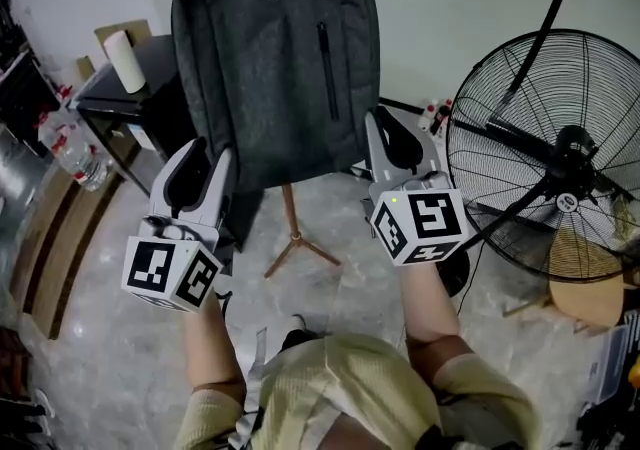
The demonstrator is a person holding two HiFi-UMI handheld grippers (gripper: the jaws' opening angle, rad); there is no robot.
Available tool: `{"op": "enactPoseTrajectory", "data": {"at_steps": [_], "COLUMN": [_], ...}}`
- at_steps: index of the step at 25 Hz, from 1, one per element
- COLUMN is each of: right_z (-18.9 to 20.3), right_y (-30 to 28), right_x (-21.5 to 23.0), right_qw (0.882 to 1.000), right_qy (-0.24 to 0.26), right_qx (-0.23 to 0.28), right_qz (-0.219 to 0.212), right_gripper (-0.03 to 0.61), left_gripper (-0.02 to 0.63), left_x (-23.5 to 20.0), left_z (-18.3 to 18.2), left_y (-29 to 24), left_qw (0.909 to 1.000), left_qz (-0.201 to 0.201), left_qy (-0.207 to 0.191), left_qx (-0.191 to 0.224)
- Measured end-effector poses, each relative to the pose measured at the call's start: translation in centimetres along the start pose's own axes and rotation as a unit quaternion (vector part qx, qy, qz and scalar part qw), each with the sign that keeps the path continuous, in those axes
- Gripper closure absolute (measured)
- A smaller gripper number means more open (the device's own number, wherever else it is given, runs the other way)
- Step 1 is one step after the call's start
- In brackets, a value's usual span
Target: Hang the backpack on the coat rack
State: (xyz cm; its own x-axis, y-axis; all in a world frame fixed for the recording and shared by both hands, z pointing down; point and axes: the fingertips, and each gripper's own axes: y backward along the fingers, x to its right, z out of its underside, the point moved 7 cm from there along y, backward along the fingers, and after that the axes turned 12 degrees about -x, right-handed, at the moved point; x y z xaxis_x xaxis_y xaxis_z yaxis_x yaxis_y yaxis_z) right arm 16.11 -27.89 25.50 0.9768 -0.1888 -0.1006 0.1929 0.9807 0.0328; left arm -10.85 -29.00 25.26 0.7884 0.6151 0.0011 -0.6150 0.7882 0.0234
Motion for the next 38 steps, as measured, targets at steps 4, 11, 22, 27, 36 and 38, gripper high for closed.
{"op": "enactPoseTrajectory", "data": {"at_steps": [4,11,22,27,36,38], "right_z": [0.3,0.6,0.8,1.0,1.5,1.5], "right_y": [0.7,1.5,1.9,1.8,1.4,1.4], "right_x": [-0.3,-0.8,-1.5,-1.7,-1.3,-1.2], "right_qw": [1.000,1.000,0.999,0.999,0.999,0.999], "right_qy": [-0.006,-0.009,-0.024,-0.024,-0.026,-0.026], "right_qx": [0.001,0.002,0.000,-0.005,-0.014,-0.014], "right_qz": [0.004,-0.006,-0.022,-0.026,-0.028,-0.028], "right_gripper": [0.575,0.575,0.575,0.575,0.575,0.575], "left_gripper": [0.468,0.494,0.542,0.573,0.604,0.615], "left_x": [0.1,0.3,0.3,0.3,0.2,0.2], "left_z": [0.5,1.2,1.6,1.7,2.1,2.1], "left_y": [0.7,1.4,2.5,2.7,2.3,2.2], "left_qw": [0.9999,0.9997,0.9995,0.9995,0.9991,0.9990], "left_qz": [0.002,0.005,0.008,0.007,0.010,0.010], "left_qy": [0.010,0.018,0.022,0.022,0.036,0.037], "left_qx": [-0.006,-0.013,-0.019,-0.021,-0.022,-0.021]}}
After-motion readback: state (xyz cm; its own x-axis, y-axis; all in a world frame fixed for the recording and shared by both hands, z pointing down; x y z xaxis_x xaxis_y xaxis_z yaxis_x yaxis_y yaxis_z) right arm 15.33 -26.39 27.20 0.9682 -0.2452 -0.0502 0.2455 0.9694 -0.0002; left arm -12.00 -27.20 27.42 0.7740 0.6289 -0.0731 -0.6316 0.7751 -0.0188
